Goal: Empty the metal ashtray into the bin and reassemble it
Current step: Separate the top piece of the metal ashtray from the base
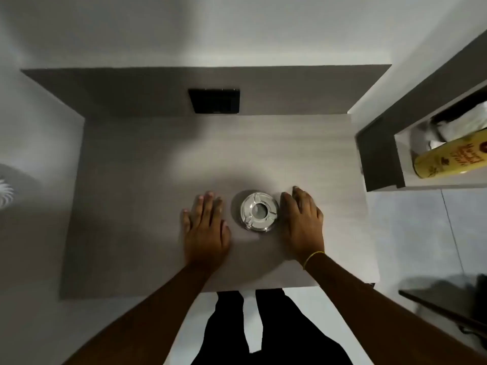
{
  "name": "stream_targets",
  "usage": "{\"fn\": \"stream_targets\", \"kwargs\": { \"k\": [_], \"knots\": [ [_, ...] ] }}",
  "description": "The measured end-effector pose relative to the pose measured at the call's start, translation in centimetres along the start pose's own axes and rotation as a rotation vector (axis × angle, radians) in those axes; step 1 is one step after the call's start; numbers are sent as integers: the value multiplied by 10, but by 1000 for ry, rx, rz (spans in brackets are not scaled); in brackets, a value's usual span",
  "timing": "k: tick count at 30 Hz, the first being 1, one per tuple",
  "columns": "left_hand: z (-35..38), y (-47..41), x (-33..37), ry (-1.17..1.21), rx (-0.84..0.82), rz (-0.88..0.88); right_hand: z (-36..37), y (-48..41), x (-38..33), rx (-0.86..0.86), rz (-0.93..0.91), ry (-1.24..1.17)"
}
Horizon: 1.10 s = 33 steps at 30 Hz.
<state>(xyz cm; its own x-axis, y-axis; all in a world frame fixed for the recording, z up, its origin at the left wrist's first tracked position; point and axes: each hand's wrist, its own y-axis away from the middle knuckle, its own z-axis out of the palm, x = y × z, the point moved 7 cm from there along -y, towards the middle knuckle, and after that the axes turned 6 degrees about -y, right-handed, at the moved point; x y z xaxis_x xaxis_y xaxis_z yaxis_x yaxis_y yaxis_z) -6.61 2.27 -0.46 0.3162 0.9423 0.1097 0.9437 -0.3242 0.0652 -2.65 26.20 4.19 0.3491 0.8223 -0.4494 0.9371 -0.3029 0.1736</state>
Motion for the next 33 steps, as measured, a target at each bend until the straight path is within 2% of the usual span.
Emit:
{"fn": "stream_targets", "kwargs": {
  "k": [2,4,7,10,13,23,33],
  "knots": [
    [1,-3,-3,15,-29,-21,-8,-7,-8,65,-7,-217],
    [0,-2,-5,19,-16,-28,-11,-15,-26,36,-70,-306],
    [2,0,-1,41,-19,-18,3,-17,-55,-107,-186,-179],
    [3,-1,-4,35,9,-11,16,-19,-73,-260,-200,62],
    [5,0,-4,37,21,0,25,-24,-75,-358,-193,161],
    [12,0,-8,83,4,3,30,-32,-86,-469,-255,229],
    [11,0,-9,82,10,-2,28,-31,-91,-474,-261,172]
  ]
}}
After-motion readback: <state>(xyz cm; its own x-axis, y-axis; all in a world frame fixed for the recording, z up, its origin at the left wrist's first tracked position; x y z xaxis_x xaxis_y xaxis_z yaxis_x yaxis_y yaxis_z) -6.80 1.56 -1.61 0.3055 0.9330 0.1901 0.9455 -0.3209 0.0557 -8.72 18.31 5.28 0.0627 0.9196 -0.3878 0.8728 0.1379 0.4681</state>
